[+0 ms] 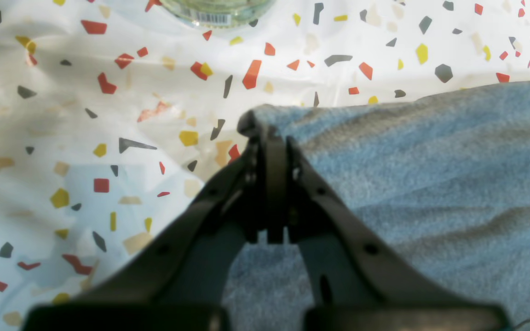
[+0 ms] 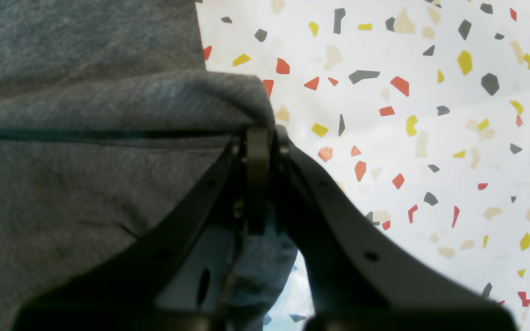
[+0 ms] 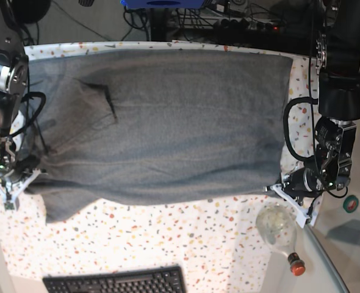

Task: Layout the t-shirt on the table in an organized manner, then fold the t-shirt properly
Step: 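Drag the t-shirt edge with the right gripper away from the left gripper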

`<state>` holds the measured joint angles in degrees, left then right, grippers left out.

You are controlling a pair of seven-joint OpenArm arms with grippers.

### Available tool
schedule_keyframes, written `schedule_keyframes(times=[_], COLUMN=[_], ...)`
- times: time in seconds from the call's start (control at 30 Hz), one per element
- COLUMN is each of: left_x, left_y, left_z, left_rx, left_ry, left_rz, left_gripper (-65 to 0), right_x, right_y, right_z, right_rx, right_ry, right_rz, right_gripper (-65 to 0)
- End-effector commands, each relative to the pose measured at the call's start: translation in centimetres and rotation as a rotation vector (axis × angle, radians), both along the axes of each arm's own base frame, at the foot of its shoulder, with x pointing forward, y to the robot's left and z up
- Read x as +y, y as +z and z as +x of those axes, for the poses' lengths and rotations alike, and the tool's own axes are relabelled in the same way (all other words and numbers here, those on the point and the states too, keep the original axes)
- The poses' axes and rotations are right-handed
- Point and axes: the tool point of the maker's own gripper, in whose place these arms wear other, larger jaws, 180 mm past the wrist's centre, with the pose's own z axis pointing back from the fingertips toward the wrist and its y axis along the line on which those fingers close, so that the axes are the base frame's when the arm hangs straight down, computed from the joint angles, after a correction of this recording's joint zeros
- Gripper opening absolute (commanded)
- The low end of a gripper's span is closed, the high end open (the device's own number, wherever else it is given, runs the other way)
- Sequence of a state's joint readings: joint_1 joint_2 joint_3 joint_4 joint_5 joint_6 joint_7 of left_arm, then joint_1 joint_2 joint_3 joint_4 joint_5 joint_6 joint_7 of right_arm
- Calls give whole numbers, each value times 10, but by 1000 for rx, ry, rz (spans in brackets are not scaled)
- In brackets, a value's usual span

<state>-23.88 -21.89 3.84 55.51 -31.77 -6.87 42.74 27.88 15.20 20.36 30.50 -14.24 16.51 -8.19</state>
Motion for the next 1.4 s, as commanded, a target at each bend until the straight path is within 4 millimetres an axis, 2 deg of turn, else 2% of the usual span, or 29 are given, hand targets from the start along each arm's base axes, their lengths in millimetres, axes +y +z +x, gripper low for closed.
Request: schedule_keyframes(times=[0.0, 0.1, 0.17, 0.23, 0.5, 0.67, 0.77, 0.87, 0.97, 1.0, 1.1, 1.13, 1.17, 1.37], left_x=[4, 4, 4, 4, 4, 15, 15, 14, 11, 10, 8, 8, 8, 8], left_y=[24, 24, 21, 20, 15, 17, 17, 17, 16, 15, 15, 15, 15, 15], left_z=[18, 18, 16, 15, 10, 8, 8, 8, 8, 8, 8, 8, 8, 8], left_rx=[-69, -69, -63, -62, -50, -49, -47, -46, -44, -43, -43, -43, -43, -43], left_ry=[2, 2, 2, 2, 2, 10, 10, 7, 3, 0, -2, -2, -2, -2], left_rz=[2, 2, 2, 2, 1, 18, 18, 19, 16, 15, 14, 14, 14, 14], left_gripper=[-650, -650, -650, -650, -650, -650, -650, -650, -650, -650, -650, -650, -650, -650], right_x=[-12, -14, -8, -12, -9, -10, -10, -6, -7, -8, -11, -12, -12, -4], right_y=[33, 50, 55, 62, 60, 65, 58, 43, 43, 44, 45, 46, 48, 60], right_z=[26, 36, 42, 47, 47, 50, 45, 36, 36, 37, 35, 36, 35, 15], right_rx=[-93, -139, -147, -141, -128, -138, -121, -85, -82, -86, -86, -89, -98, -131], right_ry=[-5, 5, 43, 80, 110, 112, 113, 110, 104, 101, 97, 98, 100, 135], right_rz=[-31, -50, -75, -118, -138, -144, -140, -121, -121, -122, -127, -130, -136, -208], right_gripper=[-650, -650, -650, -650, -650, -650, -650, -650, -650, -638, -401, -351, -330, -389])
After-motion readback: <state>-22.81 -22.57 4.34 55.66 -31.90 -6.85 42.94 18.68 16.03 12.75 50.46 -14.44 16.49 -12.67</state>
